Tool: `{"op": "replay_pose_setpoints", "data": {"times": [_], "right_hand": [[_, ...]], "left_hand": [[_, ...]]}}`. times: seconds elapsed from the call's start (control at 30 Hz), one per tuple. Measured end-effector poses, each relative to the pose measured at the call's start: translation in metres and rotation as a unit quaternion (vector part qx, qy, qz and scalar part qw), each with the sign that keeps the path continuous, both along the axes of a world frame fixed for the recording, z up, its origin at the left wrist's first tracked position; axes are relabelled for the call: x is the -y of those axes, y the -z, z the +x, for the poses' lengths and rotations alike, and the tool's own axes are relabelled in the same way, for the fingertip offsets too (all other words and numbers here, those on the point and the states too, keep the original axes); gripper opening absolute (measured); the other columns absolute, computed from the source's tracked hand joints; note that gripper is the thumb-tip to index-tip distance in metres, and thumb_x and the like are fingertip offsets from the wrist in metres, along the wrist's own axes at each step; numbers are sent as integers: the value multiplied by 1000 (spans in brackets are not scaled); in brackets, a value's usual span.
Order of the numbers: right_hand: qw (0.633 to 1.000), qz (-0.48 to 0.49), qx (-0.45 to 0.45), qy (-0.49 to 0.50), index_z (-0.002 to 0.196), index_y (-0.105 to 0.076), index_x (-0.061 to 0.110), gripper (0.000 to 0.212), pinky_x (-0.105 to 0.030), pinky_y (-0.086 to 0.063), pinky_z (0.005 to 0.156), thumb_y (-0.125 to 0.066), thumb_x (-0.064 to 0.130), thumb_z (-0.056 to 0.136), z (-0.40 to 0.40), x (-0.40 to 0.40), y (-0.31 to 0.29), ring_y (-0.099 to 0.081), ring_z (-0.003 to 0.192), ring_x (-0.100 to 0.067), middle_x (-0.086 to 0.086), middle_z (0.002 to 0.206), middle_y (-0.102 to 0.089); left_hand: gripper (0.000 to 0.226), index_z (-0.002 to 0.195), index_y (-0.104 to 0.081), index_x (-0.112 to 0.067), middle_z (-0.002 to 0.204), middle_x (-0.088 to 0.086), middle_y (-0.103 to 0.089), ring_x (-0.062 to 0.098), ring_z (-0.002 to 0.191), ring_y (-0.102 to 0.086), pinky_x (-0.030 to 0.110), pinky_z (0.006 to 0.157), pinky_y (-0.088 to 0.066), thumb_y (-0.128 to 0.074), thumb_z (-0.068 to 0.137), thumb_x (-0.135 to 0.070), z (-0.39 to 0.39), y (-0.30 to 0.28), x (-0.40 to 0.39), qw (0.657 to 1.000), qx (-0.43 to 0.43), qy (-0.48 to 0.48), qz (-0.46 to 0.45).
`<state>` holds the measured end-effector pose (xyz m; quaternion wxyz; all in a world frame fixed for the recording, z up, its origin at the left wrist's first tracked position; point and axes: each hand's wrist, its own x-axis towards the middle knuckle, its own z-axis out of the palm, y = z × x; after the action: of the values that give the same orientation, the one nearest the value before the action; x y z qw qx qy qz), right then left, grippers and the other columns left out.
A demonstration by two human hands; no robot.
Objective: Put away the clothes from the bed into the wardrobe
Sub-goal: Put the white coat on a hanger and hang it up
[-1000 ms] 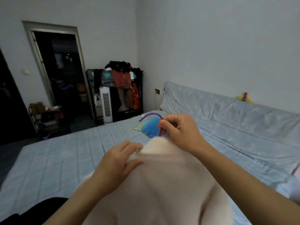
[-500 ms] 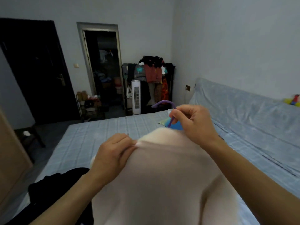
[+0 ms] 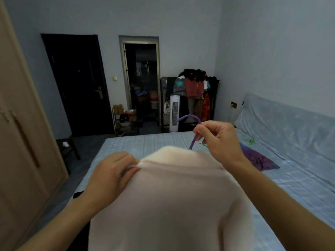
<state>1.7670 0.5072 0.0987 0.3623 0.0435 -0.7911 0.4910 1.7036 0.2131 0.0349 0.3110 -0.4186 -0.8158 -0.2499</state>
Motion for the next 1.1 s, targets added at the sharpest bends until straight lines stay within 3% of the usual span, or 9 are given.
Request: {"op": "replay_pose_setpoints", "data": {"times": [0.1, 0.17, 0.37, 0.5, 0.57, 0.67, 0.9, 1.0, 1.1], "right_hand": [[1000, 14, -4, -10, 75, -74, 14, 24, -22, -52, 62, -62, 12, 95, -8, 30, 0, -68, 65, -14, -2, 67, -71], [999, 28, -1, -20, 77, -75, 10, 22, -20, -51, 61, -62, 12, 95, -14, 51, -2, -67, 64, -12, -3, 68, -71], [998, 60, -13, -18, 80, -76, 9, 20, -22, -54, 62, -63, 13, 95, -21, 99, -8, -67, 65, -10, 0, 68, -71], [997, 70, -6, -11, 81, -76, 8, 19, -19, -52, 61, -64, 13, 95, -26, 123, -8, -66, 64, -6, 0, 68, -71], [997, 78, -7, -11, 79, -75, 8, 19, -16, -50, 60, -65, 12, 94, -28, 135, -5, -65, 62, -5, 0, 67, -71], [997, 73, -3, -15, 78, -75, 9, 19, -16, -47, 58, -65, 11, 94, -34, 146, 0, -64, 60, -4, 1, 67, -71], [995, 54, 9, -82, 83, -74, 11, 17, -19, -53, 63, -63, 14, 95, -48, 144, 3, -70, 70, -11, -1, 73, -73], [989, 67, 29, -128, 94, -71, 20, 11, -29, -56, 69, -64, 29, 94, -60, 134, 12, -69, 82, -14, 4, 84, -72], [968, 192, 80, -139, 115, -60, 38, 45, -19, -49, 81, -66, 61, 77, -68, 113, 35, -59, 104, 1, 22, 108, -62]], "left_hand": [[43, 118, -60, -28, 111, -14, -60, 7, 98, -57, 30, 85, -51, -57, 86, -57, 9, -4, 16, 999, 30, -12, -23], [60, 130, -55, -28, 122, -10, -59, 8, 106, -56, 29, 91, -47, -59, 82, -64, 13, -8, 15, 999, 42, -18, -26], [42, 122, -52, -19, 107, 1, -64, 20, 96, -59, 39, 74, -56, -58, 86, -41, 4, 1, 12, 998, -48, -37, -8], [45, 123, -62, -3, 109, 9, -66, 23, 97, -60, 33, 80, -52, -61, 92, -36, -9, 22, 28, 996, -89, -15, 8], [39, 119, -66, 2, 103, 12, -67, 27, 89, -63, 36, 76, -52, -60, 94, -27, -15, 33, 35, 993, -112, -12, 23], [33, 115, -68, 6, 95, 13, -66, 29, 80, -63, 36, 72, -52, -58, 95, -18, -24, 41, 44, 990, -136, -2, 38], [34, 117, -66, 9, 99, 17, -68, 32, 83, -64, 39, 77, -53, -54, 97, -16, -31, 44, 54, 989, -144, -16, 33], [35, 117, -66, 10, 102, 19, -68, 35, 86, -64, 41, 80, -51, -51, 98, -15, -33, 39, 61, 988, -145, -43, 20], [35, 120, -64, 10, 107, 20, -66, 35, 90, -62, 40, 83, -50, -52, 95, -12, -36, 34, 74, 987, -141, -72, -5]]}}
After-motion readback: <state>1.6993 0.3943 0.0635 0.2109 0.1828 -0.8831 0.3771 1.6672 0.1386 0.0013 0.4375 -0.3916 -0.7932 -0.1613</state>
